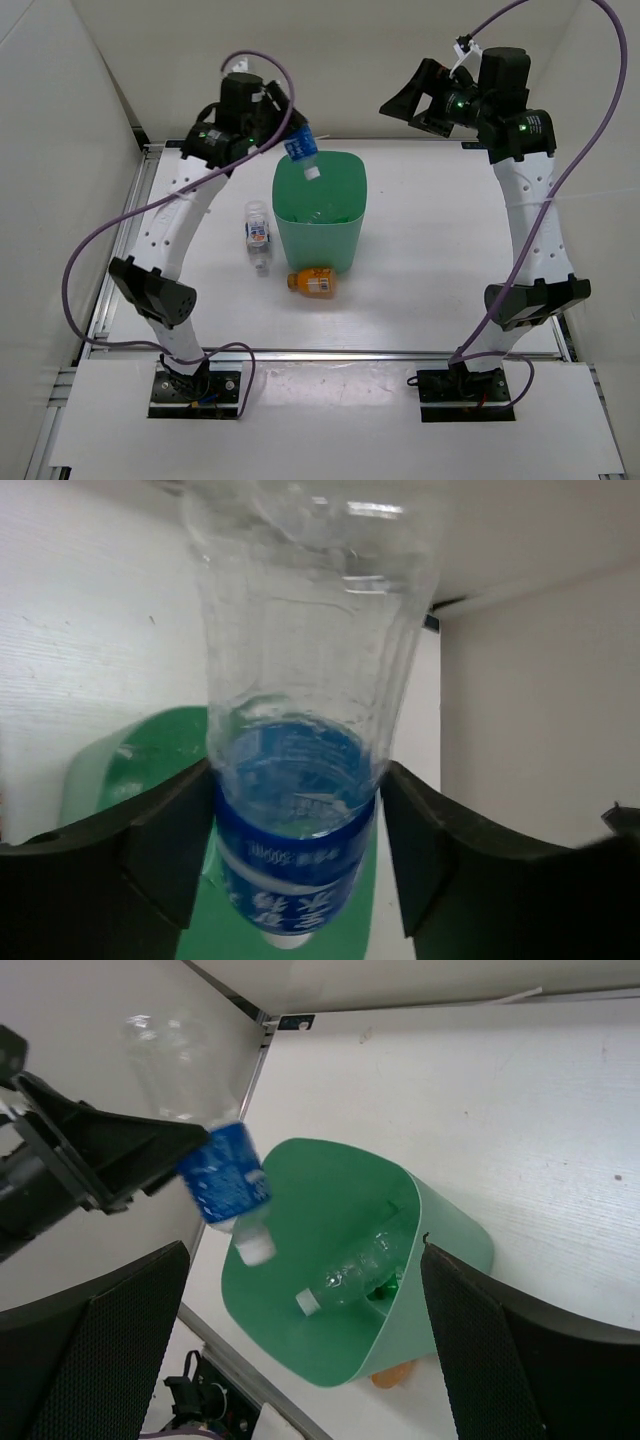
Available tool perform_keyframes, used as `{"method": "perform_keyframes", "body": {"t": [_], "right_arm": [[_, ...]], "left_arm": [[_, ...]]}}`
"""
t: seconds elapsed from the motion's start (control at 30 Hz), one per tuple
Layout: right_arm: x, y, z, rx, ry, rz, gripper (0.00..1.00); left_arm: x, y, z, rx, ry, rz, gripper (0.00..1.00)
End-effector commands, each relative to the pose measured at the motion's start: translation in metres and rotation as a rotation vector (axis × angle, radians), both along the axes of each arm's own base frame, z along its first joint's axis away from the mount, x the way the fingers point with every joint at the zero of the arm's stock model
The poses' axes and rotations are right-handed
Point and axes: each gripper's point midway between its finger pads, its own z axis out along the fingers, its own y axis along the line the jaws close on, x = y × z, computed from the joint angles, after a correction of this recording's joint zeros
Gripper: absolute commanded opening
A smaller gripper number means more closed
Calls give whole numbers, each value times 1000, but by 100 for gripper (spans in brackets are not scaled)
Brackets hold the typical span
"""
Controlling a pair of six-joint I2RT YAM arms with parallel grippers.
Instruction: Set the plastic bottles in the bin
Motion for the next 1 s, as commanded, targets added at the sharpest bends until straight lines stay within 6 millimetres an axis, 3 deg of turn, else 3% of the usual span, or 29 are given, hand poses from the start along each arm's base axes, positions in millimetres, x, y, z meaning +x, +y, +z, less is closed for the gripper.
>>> {"method": "perform_keyframes", "body": {"t": [0.0, 0.03, 0.17, 0.27, 0.3, 0.33, 0.43, 0.47, 0.53, 0.57, 0.6, 0.63, 0.73, 0.87, 0.97], "right_arm": [[-10, -9, 14, 2, -41, -24, 100], [-10, -12, 13, 1, -38, -33, 100], [-8, -21, 10, 5, -23, -59, 100], [-12, -29, 9, 3, -14, -77, 100], [-14, -30, 6, 2, -8, -77, 100], [-14, -30, 6, 2, -8, -77, 100], [-12, -30, 0, -1, 10, -77, 100], [-12, -30, 0, -1, 10, -77, 100], [-13, -30, 4, 1, -2, -77, 100], [-10, -29, 0, -1, 8, -77, 100], [-10, -29, 5, 1, -3, -77, 100], [-7, -29, 1, -1, 5, -77, 100], [-10, -28, 3, 2, 6, -69, 100], [-9, -25, 0, 7, 16, -50, 100], [-9, -25, 0, 7, 16, -50, 100]], "left_arm": [[-7, -31, -5, 47, -13, -100, 80], [-11, -30, -11, 74, 6, -99, 100], [-22, -1, -6, 146, -2, -7, 100], [-25, 46, -16, 210, 20, 153, 100], [-29, 73, -4, 212, -11, 244, 100], [-31, 85, -28, 252, 33, 278, 100], [-37, 127, -53, 259, 90, 375, 100], [-38, 132, -83, 264, 158, 368, 100], [-36, 137, -116, 228, 258, 308, 100], [-33, 137, -147, 247, 335, 263, 100], [-34, 136, -148, 232, 341, 237, 100], [-31, 134, -174, 242, 408, 205, 100], [-26, 122, -215, 272, 480, 101, 100], [-28, 120, -260, 316, 551, 32, 100], [-25, 118, -281, 317, 574, -15, 100]]}}
